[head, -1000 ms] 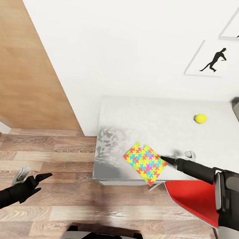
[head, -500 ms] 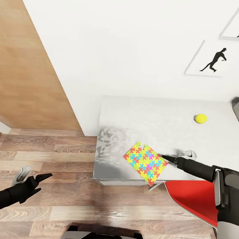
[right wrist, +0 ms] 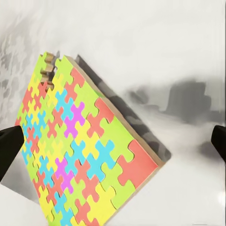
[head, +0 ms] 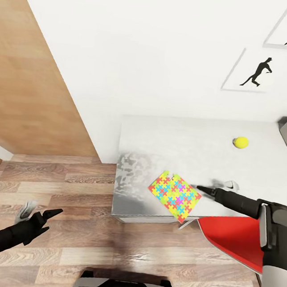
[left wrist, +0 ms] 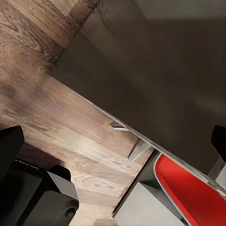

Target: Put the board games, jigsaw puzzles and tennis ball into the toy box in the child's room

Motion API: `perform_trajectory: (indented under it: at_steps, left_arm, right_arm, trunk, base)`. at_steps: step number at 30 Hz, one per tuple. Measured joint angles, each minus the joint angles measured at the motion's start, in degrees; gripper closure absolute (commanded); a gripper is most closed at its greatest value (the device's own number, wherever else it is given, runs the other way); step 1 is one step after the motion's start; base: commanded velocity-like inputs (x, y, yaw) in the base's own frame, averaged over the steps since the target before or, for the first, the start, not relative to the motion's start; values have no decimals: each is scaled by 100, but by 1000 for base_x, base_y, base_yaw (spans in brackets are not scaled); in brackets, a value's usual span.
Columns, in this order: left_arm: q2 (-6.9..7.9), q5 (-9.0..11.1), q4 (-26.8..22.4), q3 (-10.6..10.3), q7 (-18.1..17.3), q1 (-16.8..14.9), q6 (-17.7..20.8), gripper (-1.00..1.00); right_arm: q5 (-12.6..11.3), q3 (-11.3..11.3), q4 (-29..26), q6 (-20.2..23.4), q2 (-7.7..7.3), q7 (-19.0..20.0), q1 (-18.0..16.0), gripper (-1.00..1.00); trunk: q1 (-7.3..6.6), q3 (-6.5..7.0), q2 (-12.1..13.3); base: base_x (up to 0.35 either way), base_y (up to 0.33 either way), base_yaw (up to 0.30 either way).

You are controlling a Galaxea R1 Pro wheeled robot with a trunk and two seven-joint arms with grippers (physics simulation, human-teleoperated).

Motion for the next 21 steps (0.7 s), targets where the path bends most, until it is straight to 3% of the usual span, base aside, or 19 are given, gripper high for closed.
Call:
perform_trajectory:
  at_steps: [8,21]
  left_arm:
    - [1,0,17,-2,0,0,0,-100]
    - [-3,-79,40,-2,1,-2,0,-100]
  right_arm:
    - [15,-130,9,1,5,-12,-3,-100]
    - [37,-153,36,1,30,-18,1,-100]
  trunk:
    - [0,0,0]
    - [0,0,0]
  base:
    - [0,0,0]
    - [0,0,0]
